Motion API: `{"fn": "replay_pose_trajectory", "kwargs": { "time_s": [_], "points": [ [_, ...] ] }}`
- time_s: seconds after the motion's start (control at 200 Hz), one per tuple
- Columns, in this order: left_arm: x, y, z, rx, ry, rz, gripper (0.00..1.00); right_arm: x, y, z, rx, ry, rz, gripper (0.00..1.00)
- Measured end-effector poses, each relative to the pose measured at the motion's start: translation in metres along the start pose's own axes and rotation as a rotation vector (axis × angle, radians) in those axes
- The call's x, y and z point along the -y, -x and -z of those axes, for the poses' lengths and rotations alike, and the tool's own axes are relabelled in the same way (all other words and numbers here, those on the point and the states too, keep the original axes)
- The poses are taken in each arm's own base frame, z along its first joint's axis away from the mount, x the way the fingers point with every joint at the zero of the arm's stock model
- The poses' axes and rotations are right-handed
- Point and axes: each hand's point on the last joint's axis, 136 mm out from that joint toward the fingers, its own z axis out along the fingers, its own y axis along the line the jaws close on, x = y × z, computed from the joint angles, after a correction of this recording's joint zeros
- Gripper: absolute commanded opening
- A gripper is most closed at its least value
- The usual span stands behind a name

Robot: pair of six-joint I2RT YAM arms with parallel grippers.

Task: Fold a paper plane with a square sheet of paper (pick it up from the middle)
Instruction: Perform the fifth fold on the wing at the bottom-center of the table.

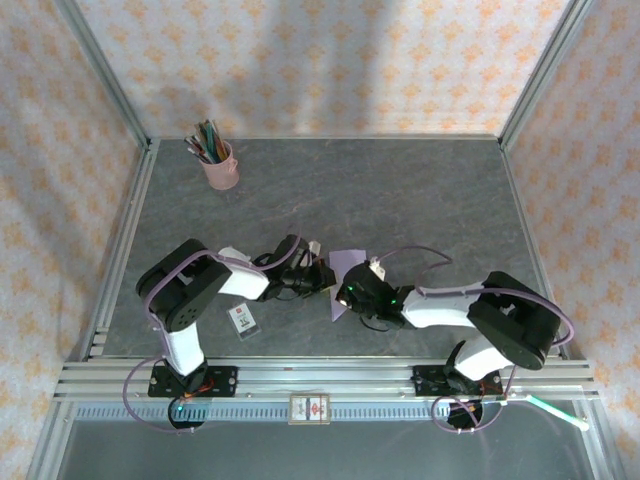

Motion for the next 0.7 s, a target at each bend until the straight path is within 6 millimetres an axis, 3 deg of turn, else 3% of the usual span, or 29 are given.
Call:
{"fn": "replay_pose_trajectory", "kwargs": {
  "time_s": [0.265,0.556,0.701],
  "points": [
    [0.002,0.002,-0.003,0.001,0.001,-0.027,0.07,-0.015,0.0,0.018,-0.011,0.087,0.065,0.08],
    [0.003,0.004,-0.004,-0.008,0.019,-0.043,0.08,0.008,-0.017,0.015,-0.076,0.073,0.119,0.07],
    [0.011,0.011,-0.006,0.0,0.024,-0.067,0.13,0.014,-0.022,0.011,-0.092,0.072,0.123,0.06]
  ]
}}
